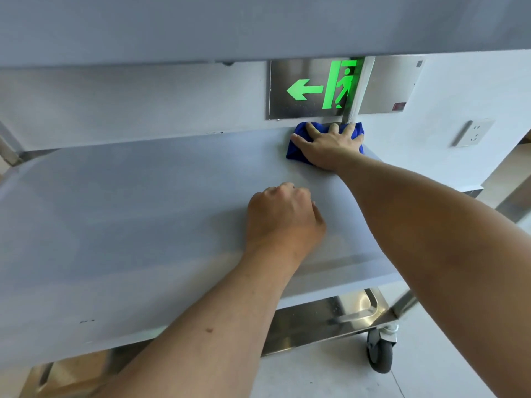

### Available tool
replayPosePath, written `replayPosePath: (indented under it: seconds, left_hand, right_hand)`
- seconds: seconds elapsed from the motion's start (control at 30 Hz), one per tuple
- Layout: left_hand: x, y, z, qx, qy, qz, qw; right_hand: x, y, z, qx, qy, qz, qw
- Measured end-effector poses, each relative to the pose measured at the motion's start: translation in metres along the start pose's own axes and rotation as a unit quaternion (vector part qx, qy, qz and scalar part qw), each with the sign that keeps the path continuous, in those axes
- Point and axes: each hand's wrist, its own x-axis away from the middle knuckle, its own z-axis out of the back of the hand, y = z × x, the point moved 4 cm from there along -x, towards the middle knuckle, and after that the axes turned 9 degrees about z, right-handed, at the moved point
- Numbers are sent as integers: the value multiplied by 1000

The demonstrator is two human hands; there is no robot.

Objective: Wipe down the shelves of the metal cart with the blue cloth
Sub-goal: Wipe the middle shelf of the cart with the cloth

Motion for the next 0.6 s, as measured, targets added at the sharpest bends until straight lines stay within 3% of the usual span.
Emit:
replayPosePath:
  seconds: [0.23, 0.4, 0.6]
  left_hand:
    - [-1, -1, -1, -6, -55, 19, 998]
    - [-1, -21, 12, 40, -123, -14, 992]
    - [3, -135, 51, -14, -44, 39, 998]
  right_hand:
    - [18, -37, -3, 5, -19, 56, 998]
    - [28, -75, -5, 9, -31, 74, 997]
    - [41, -149, -13, 11, -36, 104, 994]
